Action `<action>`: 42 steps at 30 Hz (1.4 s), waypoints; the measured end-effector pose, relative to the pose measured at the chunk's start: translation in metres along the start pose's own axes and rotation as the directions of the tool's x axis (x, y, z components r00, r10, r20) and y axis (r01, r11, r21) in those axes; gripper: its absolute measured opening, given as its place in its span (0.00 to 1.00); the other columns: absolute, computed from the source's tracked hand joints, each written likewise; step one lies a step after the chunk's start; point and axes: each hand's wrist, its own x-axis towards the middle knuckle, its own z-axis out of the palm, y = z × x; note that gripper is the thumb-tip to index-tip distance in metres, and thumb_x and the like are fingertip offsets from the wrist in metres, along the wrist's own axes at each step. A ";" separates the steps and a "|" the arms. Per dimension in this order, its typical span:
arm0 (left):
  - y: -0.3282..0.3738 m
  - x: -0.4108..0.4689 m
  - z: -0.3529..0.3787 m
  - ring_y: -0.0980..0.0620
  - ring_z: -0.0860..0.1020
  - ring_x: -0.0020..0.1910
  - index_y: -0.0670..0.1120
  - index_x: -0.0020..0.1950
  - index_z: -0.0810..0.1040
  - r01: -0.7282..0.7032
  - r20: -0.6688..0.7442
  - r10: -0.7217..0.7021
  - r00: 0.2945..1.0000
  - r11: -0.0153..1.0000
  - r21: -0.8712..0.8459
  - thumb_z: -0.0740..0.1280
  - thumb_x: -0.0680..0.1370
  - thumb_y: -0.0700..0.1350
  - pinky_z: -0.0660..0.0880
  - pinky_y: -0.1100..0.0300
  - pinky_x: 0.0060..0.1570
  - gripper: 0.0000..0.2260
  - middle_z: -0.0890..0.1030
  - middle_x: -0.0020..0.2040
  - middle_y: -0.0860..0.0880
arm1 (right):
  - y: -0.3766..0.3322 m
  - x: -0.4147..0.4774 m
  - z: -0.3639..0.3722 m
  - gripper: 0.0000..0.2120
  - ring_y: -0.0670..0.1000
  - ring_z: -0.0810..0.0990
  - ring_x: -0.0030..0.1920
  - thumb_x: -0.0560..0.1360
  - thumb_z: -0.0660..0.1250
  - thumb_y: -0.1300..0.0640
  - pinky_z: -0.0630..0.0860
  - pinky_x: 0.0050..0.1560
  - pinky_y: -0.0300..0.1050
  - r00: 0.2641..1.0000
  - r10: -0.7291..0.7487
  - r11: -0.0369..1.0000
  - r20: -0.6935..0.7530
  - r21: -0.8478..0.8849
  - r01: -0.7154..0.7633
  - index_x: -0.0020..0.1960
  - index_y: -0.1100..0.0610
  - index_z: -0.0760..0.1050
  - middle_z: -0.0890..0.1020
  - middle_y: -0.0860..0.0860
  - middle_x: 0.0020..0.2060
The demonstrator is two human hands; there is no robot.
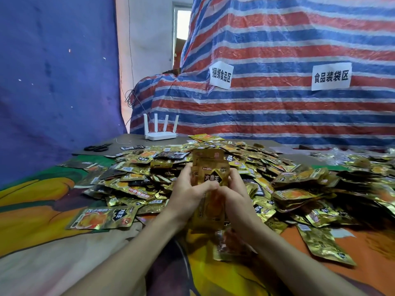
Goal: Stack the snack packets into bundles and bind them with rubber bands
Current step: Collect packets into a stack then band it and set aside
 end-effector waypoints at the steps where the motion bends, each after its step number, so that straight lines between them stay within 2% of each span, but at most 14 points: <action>1: -0.001 0.000 0.001 0.43 0.85 0.49 0.46 0.58 0.77 0.007 0.010 -0.007 1.000 1.000 0.020 0.76 0.66 0.41 0.83 0.49 0.46 0.22 0.85 0.50 0.43 | -0.001 0.001 -0.001 0.17 0.52 0.85 0.43 0.68 0.62 0.63 0.80 0.37 0.44 1.000 -0.012 1.000 0.010 0.029 0.011 0.56 0.57 0.74 0.85 0.55 0.44; 6: -0.011 -0.001 -0.001 0.50 0.85 0.49 0.47 0.60 0.76 -0.007 0.083 -0.009 0.996 0.983 0.186 0.83 0.66 0.42 0.82 0.58 0.46 0.26 0.86 0.51 0.47 | -0.013 0.004 -0.012 0.27 0.52 0.85 0.49 0.59 0.58 0.62 0.81 0.42 0.42 0.990 -0.037 0.998 0.134 -0.051 0.044 0.56 0.53 0.79 0.86 0.52 0.47; 9: -0.015 -0.003 -0.006 0.53 0.85 0.48 0.46 0.59 0.77 -0.044 0.086 0.023 0.996 0.967 0.249 0.82 0.65 0.42 0.81 0.61 0.46 0.25 0.86 0.48 0.50 | -0.022 0.011 -0.032 0.21 0.52 0.81 0.52 0.64 0.57 0.56 0.76 0.45 0.45 0.991 -0.120 0.922 -0.059 -0.377 0.089 0.53 0.54 0.80 0.83 0.55 0.51; 11: -0.017 -0.005 -0.008 0.52 0.86 0.46 0.47 0.56 0.78 -0.057 0.068 0.042 0.997 0.971 0.232 0.83 0.64 0.39 0.80 0.62 0.43 0.25 0.87 0.47 0.50 | -0.026 0.013 -0.051 0.16 0.47 0.79 0.50 0.68 0.58 0.54 0.74 0.45 0.45 0.952 -0.180 0.829 -0.248 -0.559 0.011 0.52 0.54 0.79 0.81 0.50 0.49; 16: -0.016 -0.007 -0.012 0.47 0.86 0.46 0.44 0.54 0.79 -0.056 0.132 0.032 0.991 0.981 0.188 0.82 0.60 0.39 0.82 0.59 0.42 0.25 0.87 0.47 0.47 | -0.024 0.015 -0.079 0.08 0.49 0.79 0.45 0.74 0.65 0.63 0.76 0.41 0.45 0.940 -0.077 0.710 -0.334 -0.680 -0.183 0.50 0.55 0.79 0.81 0.49 0.42; 20: -0.011 -0.006 -0.016 0.47 0.86 0.49 0.46 0.55 0.81 0.042 0.289 -0.110 0.951 0.972 0.232 0.82 0.61 0.40 0.81 0.60 0.45 0.24 0.87 0.48 0.47 | -0.027 0.015 -0.073 0.10 0.45 0.79 0.48 0.75 0.67 0.61 0.73 0.40 0.38 0.979 -0.096 0.696 -0.181 -0.715 -0.064 0.54 0.51 0.80 0.81 0.47 0.45; 23: -0.007 -0.004 -0.019 0.44 0.86 0.48 0.42 0.54 0.81 0.099 0.284 -0.165 0.944 0.967 0.235 0.81 0.60 0.43 0.82 0.53 0.48 0.24 0.87 0.48 0.43 | -0.021 0.013 -0.062 0.20 0.46 0.75 0.62 0.75 0.68 0.53 0.74 0.60 0.45 0.990 0.058 0.576 0.126 -0.814 0.070 0.66 0.46 0.77 0.79 0.46 0.62; 26: -0.004 0.002 -0.026 0.39 0.86 0.46 0.36 0.59 0.78 0.201 0.131 -0.214 0.968 0.974 0.105 0.81 0.64 0.40 0.83 0.47 0.49 0.26 0.86 0.50 0.38 | -0.014 0.014 -0.052 0.17 0.50 0.69 0.71 0.79 0.64 0.44 0.65 0.69 0.52 0.960 0.249 0.193 0.128 -0.978 0.081 0.67 0.42 0.77 0.75 0.45 0.69; 29: -0.004 0.014 -0.037 0.38 0.86 0.44 0.35 0.60 0.77 0.185 -0.177 -0.181 0.967 0.983 0.007 0.75 0.73 0.36 0.83 0.47 0.46 0.17 0.86 0.46 0.38 | -0.016 0.019 -0.041 0.12 0.56 0.77 0.58 0.75 0.61 0.48 0.68 0.58 0.53 0.989 0.130 0.092 -0.065 -0.993 -0.077 0.48 0.51 0.82 0.83 0.50 0.50; 32: -0.005 0.017 -0.045 0.39 0.84 0.48 0.48 0.57 0.77 -0.004 -0.338 0.060 0.939 0.986 0.165 0.73 0.76 0.37 0.81 0.47 0.49 0.13 0.85 0.48 0.42 | -0.015 0.026 -0.026 0.08 0.58 0.75 0.55 0.73 0.62 0.50 0.69 0.56 0.54 0.993 0.062 -0.034 -0.099 -0.995 -0.097 0.41 0.54 0.74 0.79 0.52 0.44; 35: -0.007 0.015 -0.045 0.44 0.84 0.49 0.53 0.54 0.73 -0.087 -0.257 0.177 0.950 0.941 0.327 0.74 0.76 0.38 0.80 0.45 0.53 0.15 0.84 0.49 0.44 | -0.007 0.038 -0.011 0.13 0.59 0.74 0.60 0.76 0.63 0.54 0.72 0.58 0.53 0.997 0.076 0.007 -0.006 -1.000 -0.006 0.59 0.54 0.75 0.78 0.54 0.54; 38: -0.010 0.011 -0.043 0.47 0.84 0.47 0.49 0.54 0.77 -0.019 -0.126 0.071 0.989 0.929 0.369 0.77 0.71 0.35 0.81 0.54 0.48 0.17 0.86 0.46 0.46 | 0.000 0.053 0.001 0.23 0.58 0.73 0.63 0.76 0.67 0.53 0.74 0.60 0.53 0.997 0.072 0.115 0.016 -0.993 0.007 0.71 0.50 0.71 0.75 0.55 0.62; 40: -0.012 0.008 -0.042 0.52 0.85 0.42 0.46 0.50 0.81 0.021 -0.030 -0.009 1.000 0.916 0.401 0.78 0.68 0.33 0.81 0.63 0.43 0.15 0.86 0.41 0.51 | 0.007 0.058 0.010 0.18 0.57 0.76 0.60 0.77 0.68 0.53 0.75 0.56 0.51 1.000 -0.018 0.128 -0.002 -0.992 0.000 0.67 0.51 0.77 0.78 0.54 0.59; 42: -0.011 0.006 -0.043 0.55 0.84 0.38 0.45 0.47 0.82 0.054 0.014 -0.064 0.998 0.924 0.380 0.78 0.68 0.30 0.81 0.63 0.42 0.14 0.85 0.37 0.53 | 0.015 0.058 0.015 0.10 0.56 0.81 0.51 0.77 0.66 0.56 0.74 0.43 0.46 0.993 -0.116 0.140 -0.031 -0.990 -0.015 0.54 0.53 0.83 0.83 0.52 0.49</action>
